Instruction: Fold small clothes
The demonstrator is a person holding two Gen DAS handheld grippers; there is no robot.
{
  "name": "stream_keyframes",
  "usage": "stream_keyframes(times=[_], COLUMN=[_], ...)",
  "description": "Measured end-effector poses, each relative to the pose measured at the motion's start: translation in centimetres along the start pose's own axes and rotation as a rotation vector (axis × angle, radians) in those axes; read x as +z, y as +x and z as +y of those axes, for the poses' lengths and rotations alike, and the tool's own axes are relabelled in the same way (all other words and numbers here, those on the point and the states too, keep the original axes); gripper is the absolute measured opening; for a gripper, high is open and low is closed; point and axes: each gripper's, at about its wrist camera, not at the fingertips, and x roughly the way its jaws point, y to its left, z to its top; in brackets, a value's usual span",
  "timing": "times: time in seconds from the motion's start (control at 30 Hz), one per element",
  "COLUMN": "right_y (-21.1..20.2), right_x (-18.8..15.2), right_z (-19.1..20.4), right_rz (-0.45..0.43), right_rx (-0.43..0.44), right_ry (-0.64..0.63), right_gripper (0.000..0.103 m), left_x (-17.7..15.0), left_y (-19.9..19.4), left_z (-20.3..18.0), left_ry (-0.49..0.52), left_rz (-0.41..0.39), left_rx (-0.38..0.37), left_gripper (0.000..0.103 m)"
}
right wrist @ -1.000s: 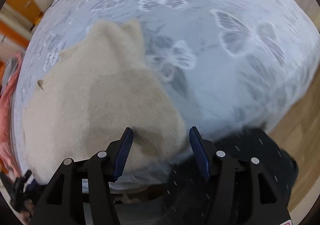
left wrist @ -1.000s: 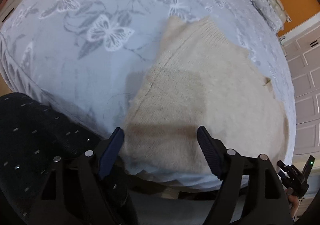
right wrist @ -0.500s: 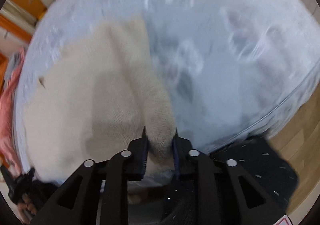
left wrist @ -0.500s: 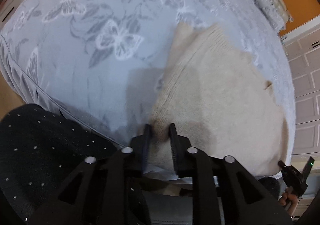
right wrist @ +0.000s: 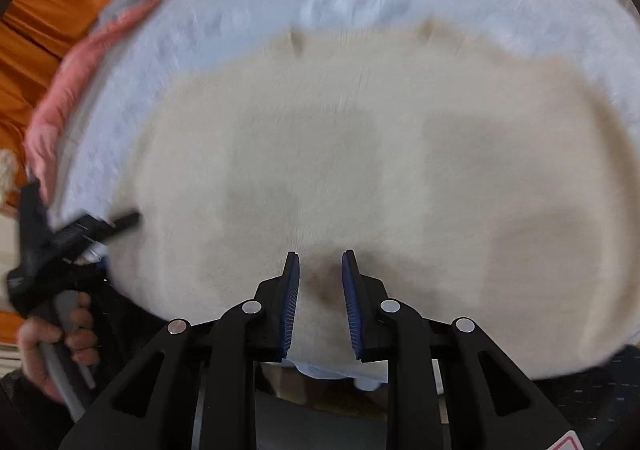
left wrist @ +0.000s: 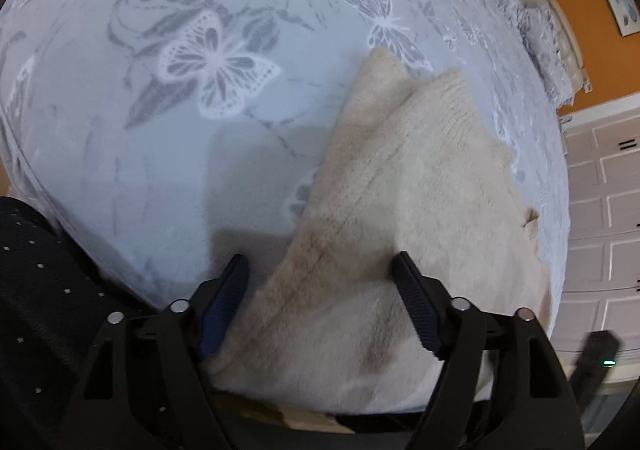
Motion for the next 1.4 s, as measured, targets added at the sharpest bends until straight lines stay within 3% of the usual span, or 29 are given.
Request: stream_keyframes(times=[0.03, 0.07, 0.1, 0.13, 0.23, 0.33, 0.43, 0.53, 0.6, 0.73, 0.83, 0.9, 0.93, 0.97, 1.03, 1.1, 1.17, 1.27, 1.4], right_y=[0.9, 0.8, 0.7, 0.4, -0.2, -2.9, -6.0, -9.1, -10.7, -12.7, -13.3, -14.1, -14.3, -14.8, -15.0, -14.6, -13.0, -9.7, -6.9], right_x=[-0.2, -0.6, -0.7, -0.6, -0.2, -1.0, -2.4, -4.2, -5.5, -8.5, -10.4, -11.3, -11.5, -11.6, -11.1, -10.3, -8.3, -5.9, -3.9], right_z=[0.0, 0.0, -0.1, -0.4, -1.4, -3.3, -6.7, -10.5, -12.7, -17.6, -20.1, -21.3, -21.4, -21.5, -21.4, -21.2, -20.2, -18.5, -15.2], right_rz=[0.001, -0.021, -0.023, -0.014, -0.005, -0.066, -0.145, -0.203, -0.236, -0.27, -0.27, -0.284, -0.291, -0.3, -0.309, -0.309, -0.275, -0.171, -0.071], right_rx=[-0.011, -0.009, -0.003, 0.015, 0.063, 0.113, 0.175, 0.187, 0.162, 0.126, 0.107, 0.109, 0.11, 0.114, 0.141, 0.222, 0.282, 0.307, 0.335], right_ry=[-0.012, -0.019, -0.017, -0.001, 0.02, 0.098, 0.194, 0.274, 0.308, 0.399, 0.462, 0.485, 0.485, 0.481, 0.48, 0.489, 0.494, 0.491, 0.44], right_gripper=[0.02, 0.019, 0.019, 0.019, 0.019, 0.027, 0.028, 0.028, 0.032, 0.036, 0.036, 0.036, 0.04, 0.044, 0.059, 0.065, 0.072, 0.073, 0.071], left_x=[-0.1, -0.1, 0.1, 0.1, 0.1, -1.4, -4.0, -7.6, -10.0, -15.5, -18.0, -18.9, -19.0, -19.2, -19.8, -19.6, -19.4, -19.2, -19.2], left_y=[0.0, -0.1, -0.2, -0.5, -2.9, -6.9, -9.6, -9.1, -6.8, 1.3, 3.2, 1.6, 0.8, -0.8, -2.3, -2.1, -0.6, 0.9, 2.0], left_z=[-0.1, -0.3, -0.5, -0.8, -3.0, -9.2, -16.8, -24.3, -27.8, -31.4, -30.7, -29.4, -29.1, -28.2, -26.9, -25.6, -23.7, -21.9, -21.7], left_ry=[0.004, 0.018, 0.027, 0.021, 0.056, 0.215, 0.389, 0.532, 0.593, 0.673, 0.671, 0.672, 0.678, 0.704, 0.779, 0.816, 0.809, 0.776, 0.798], left_rz=[-0.006, -0.008, -0.009, 0.011, -0.028, -0.077, -0.11, -0.056, 0.005, 0.181, 0.209, 0.197, 0.175, 0.12, 0.049, 0.021, 0.049, 0.085, 0.041], left_rx=[0.0, -0.006, -0.043, -0.096, -0.164, -0.232, -0.305, -0.399, -0.409, -0.319, -0.209, -0.225, -0.226, -0.215, -0.153, -0.07, 0.003, 0.048, 0.123], left_gripper=[0.073, 0.06, 0.044, 0.02, 0.016, 0.015, 0.015, 0.015, 0.015, 0.023, 0.026, 0.051, 0.07, 0.08, 0.088, 0.089, 0.089, 0.089, 0.089])
